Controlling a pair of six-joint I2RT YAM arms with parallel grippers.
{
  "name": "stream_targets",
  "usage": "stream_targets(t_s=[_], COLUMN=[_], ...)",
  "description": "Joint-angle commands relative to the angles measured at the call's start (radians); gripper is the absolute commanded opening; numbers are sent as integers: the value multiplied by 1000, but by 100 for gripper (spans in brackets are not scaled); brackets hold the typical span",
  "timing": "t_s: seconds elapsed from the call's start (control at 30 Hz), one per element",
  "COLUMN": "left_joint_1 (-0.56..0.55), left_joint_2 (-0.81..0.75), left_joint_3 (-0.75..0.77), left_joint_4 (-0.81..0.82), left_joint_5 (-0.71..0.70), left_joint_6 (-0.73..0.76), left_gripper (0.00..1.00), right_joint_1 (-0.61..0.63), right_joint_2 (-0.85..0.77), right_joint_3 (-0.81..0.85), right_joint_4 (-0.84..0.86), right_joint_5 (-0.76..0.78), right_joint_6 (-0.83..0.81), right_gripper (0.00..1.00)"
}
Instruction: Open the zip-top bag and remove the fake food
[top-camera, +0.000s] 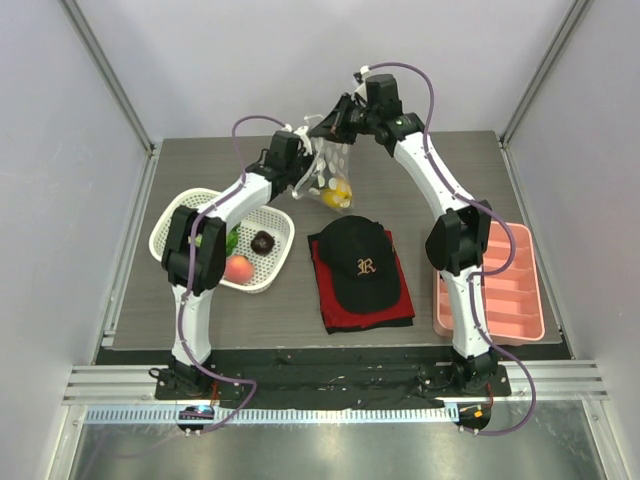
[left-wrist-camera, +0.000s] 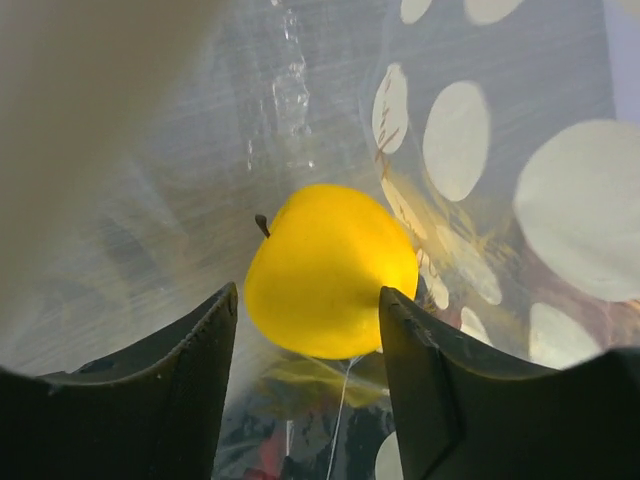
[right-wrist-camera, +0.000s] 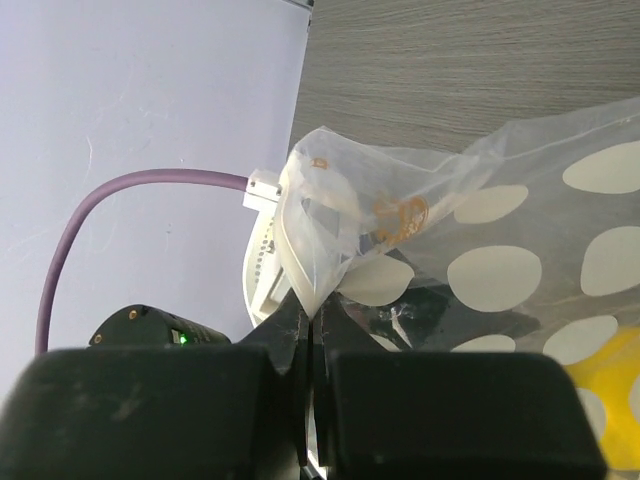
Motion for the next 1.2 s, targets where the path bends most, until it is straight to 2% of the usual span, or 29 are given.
stream_targets(t_s=[0.0,0.03,0.07,0.13,0.2,0.23,0.4,0.47,0.53,0.57,0.67,0.7,0.8,0.9,0.93,0.97,1.17], left_joint_1=[-18,-16,-15,-15,-12,-9,13,23,42,46,60,62,65,65,65,65,86], left_joint_2=[22,32,40,71,87,95,120,130,146,150,152,150,150,161,166,166,161], left_joint_3=[3,8,20,54,49,46,3,-18,-46,-49,-92,-107,-147,-141,-140,-143,-189], left_joint_4=[30,43,24,-10,-1,14,172,208,316,338,416,480,548,545,544,554,765], left_joint_5=[144,167,192,200,206,210,238,284,363,391,454,465,494,503,499,493,485], left_joint_6=[5,1,-3,7,-10,-21,-127,-171,-219,-261,-311,-323,-372,-377,-381,-389,-536], left_gripper=[60,66,77,82,97,100,99,92,90,81,65,64,64,74,83,85,87], right_joint_1=[12,11,12,11,9,11,12,17,18,18,18,18,23,29,32,34,37], right_joint_2=[8,16,16,28,42,51,59,45,39,42,68,87,113,120,131,134,125], right_joint_3=[14,11,7,8,13,16,-62,-94,-104,-105,-95,-86,-56,-47,-43,-39,-88], right_joint_4=[98,115,126,155,173,202,312,353,370,377,385,371,337,337,337,339,397], right_joint_5=[-31,-35,-34,-32,-34,-40,-57,-54,-52,-57,-83,-87,-91,-74,-75,-75,-86], right_joint_6=[15,12,7,-5,10,19,146,170,179,180,144,128,66,6,3,1,-1], right_gripper=[1,1,1,1,1,2,1,1,1,1,1,1,1,2,1,1,1])
